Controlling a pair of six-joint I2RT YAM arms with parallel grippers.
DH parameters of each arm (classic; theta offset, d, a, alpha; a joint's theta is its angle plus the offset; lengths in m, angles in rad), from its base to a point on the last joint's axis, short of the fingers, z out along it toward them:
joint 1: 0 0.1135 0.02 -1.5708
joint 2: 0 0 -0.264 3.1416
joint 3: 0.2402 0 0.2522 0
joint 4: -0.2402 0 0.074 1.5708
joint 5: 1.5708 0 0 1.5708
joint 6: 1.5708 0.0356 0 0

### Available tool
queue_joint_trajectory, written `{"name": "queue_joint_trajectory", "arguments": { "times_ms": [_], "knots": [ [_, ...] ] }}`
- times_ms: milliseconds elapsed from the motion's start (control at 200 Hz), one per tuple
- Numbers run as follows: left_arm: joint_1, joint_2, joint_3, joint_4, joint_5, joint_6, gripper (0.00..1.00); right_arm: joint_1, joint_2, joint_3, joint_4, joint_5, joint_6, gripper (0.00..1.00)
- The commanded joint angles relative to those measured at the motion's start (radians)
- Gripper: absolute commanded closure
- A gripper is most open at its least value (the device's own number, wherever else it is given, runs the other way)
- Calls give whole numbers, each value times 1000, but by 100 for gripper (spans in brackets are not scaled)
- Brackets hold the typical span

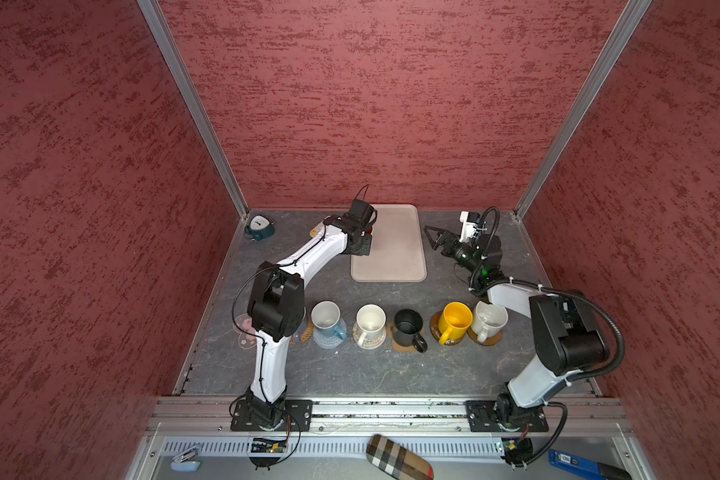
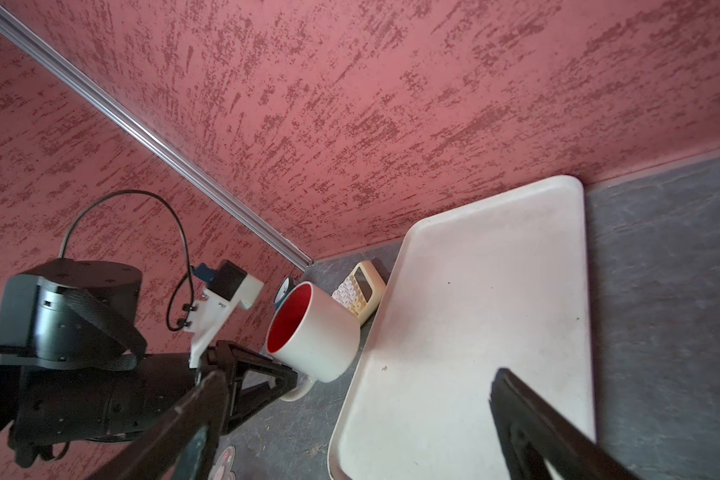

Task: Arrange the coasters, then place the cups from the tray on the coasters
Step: 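Lift the red-lined mug off the tray and carry it toward the pink flower coaster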

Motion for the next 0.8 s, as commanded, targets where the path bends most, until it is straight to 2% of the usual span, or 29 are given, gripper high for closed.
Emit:
{"name": "queue_joint_trajectory", "arguments": {
  "times_ms": [0, 180, 451, 796],
  "knots": [
    [-3, -114, -32, 18, -47, -36, 100, 36, -74, 57, -123, 46, -76, 1],
    [3, -277, -159, 16, -90, -85, 100, 93, -159, 97, -277, 109, -160, 1],
    [23, -544, -395, -6, -148, -106, 100, 149, -222, 122, -376, 144, -197, 1],
    [167, -864, -643, -70, -161, -138, 100, 224, -207, 163, -439, 185, -245, 1]
  ]
}}
